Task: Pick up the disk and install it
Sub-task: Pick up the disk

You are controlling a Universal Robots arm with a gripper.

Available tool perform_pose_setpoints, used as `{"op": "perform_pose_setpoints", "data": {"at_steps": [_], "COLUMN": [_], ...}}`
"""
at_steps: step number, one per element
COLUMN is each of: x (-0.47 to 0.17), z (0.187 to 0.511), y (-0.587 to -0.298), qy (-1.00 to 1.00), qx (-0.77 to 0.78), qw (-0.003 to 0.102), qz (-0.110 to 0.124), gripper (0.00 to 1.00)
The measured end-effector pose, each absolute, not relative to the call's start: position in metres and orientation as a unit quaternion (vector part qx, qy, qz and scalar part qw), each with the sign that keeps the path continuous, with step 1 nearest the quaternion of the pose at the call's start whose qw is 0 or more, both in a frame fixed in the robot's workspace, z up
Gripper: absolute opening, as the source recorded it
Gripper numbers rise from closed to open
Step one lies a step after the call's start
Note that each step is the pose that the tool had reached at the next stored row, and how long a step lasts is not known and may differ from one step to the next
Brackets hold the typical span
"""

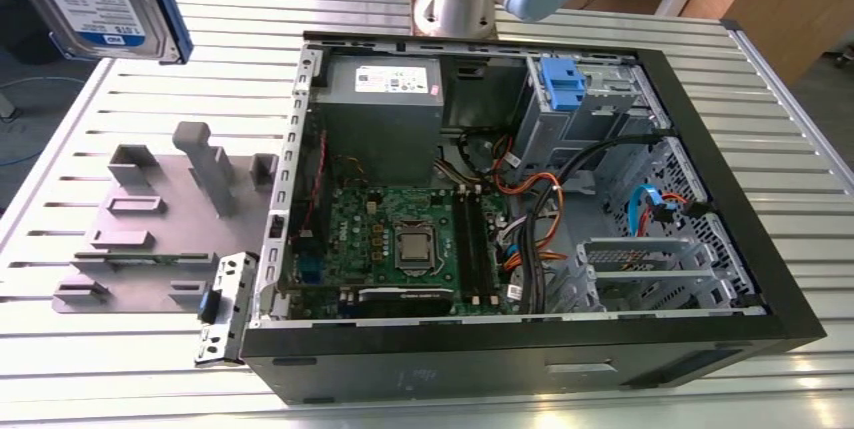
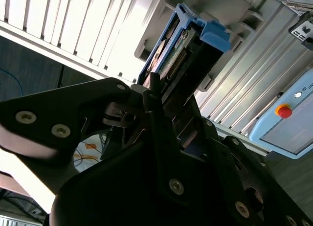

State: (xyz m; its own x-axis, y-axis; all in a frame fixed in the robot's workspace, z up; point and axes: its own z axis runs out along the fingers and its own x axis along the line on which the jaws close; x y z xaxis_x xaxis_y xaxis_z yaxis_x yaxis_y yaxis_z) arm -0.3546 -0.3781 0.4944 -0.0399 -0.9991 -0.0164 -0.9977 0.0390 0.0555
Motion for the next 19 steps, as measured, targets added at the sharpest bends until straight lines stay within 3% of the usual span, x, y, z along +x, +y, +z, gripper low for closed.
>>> {"op": "perform_pose_setpoints", "data": {"at_steps": [19], "x": [-0.303], "z": [0.494], "y": [-0.378], "qy": [-0.721], "qx": [0.693], "qw": [0.013], "qz": [-0.026], "gripper": [0.35]}}
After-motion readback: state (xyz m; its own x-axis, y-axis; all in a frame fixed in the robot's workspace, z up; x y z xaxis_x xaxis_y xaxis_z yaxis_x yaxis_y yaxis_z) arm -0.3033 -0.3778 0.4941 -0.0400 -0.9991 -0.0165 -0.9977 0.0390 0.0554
